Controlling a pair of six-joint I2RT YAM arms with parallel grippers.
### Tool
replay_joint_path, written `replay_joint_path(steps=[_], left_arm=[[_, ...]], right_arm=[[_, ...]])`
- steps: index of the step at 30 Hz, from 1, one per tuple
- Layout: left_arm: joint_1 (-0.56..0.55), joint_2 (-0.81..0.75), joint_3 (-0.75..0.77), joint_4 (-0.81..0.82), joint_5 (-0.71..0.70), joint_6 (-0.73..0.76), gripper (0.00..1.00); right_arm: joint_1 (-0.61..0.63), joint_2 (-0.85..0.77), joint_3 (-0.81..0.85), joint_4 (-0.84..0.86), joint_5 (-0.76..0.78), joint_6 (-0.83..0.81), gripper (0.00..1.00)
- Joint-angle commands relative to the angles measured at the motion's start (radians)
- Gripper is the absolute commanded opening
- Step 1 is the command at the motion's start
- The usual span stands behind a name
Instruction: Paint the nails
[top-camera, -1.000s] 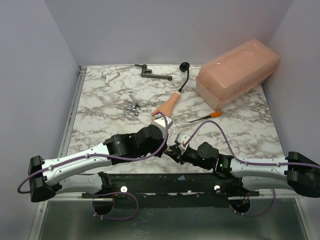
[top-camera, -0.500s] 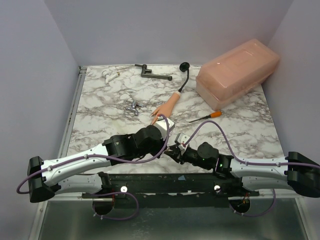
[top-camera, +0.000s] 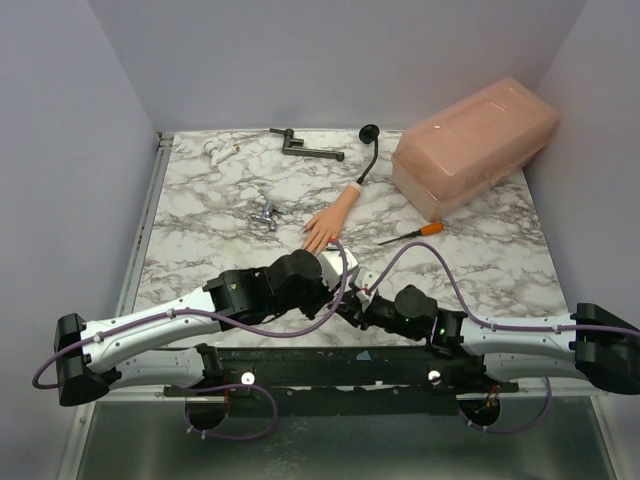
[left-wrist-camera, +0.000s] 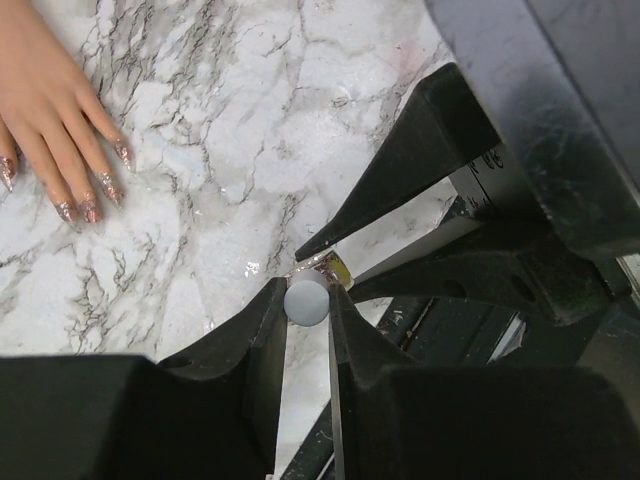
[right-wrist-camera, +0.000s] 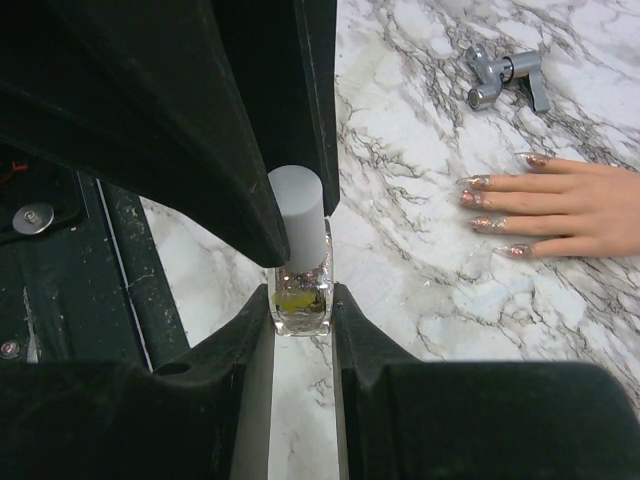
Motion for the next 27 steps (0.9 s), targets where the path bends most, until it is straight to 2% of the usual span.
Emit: replay_joint_path(steps=[1, 6, 10, 13, 17, 21, 23, 24, 27], left_arm=[[-0.013, -0.017, -0.011, 0.032, 0.144, 0.051, 0.0], [-0.013, -0.023, -0.001, 0.009, 0.167, 0.083, 0.0], [-0.012, -0.029, 0.009, -0.014, 0.142, 0.085, 0.1], [-0.013, -0.045, 0.014, -0.017, 0.138, 0.075, 0.12], [-0.013, -0.075, 0.009, -0.013, 0.145, 0.063, 0.32], [-0.013, -0.093, 0.012, -0.032, 0.125, 0.045, 0.47], [-0.013, -0.106, 0.009, -0.036, 0.112, 0.031, 0.64], [-0.012, -0.112, 0.007, -0.037, 0.092, 0.025, 0.69], [-0.013, -0.137, 0.003, -0.044, 0.073, 0.003, 0.76]], right_arm=[[-0.004, -0.014, 0.015, 0.042, 0.012, -0.002, 0.01], [-0.005, -0.016, 0.013, 0.042, 0.01, -0.002, 0.01], [-0.004, -0.014, 0.014, 0.042, 0.01, -0.002, 0.01], [-0.005, -0.014, 0.015, 0.042, 0.011, -0.002, 0.01], [-0.004, -0.013, 0.015, 0.042, 0.014, -0.002, 0.01], [-0.004, -0.009, 0.018, 0.042, 0.015, -0.001, 0.01], [-0.005, -0.01, 0.018, 0.041, 0.017, -0.001, 0.01], [-0.005, -0.01, 0.018, 0.04, 0.017, 0.0, 0.01], [-0.005, -0.008, 0.019, 0.04, 0.02, 0.0, 0.01]])
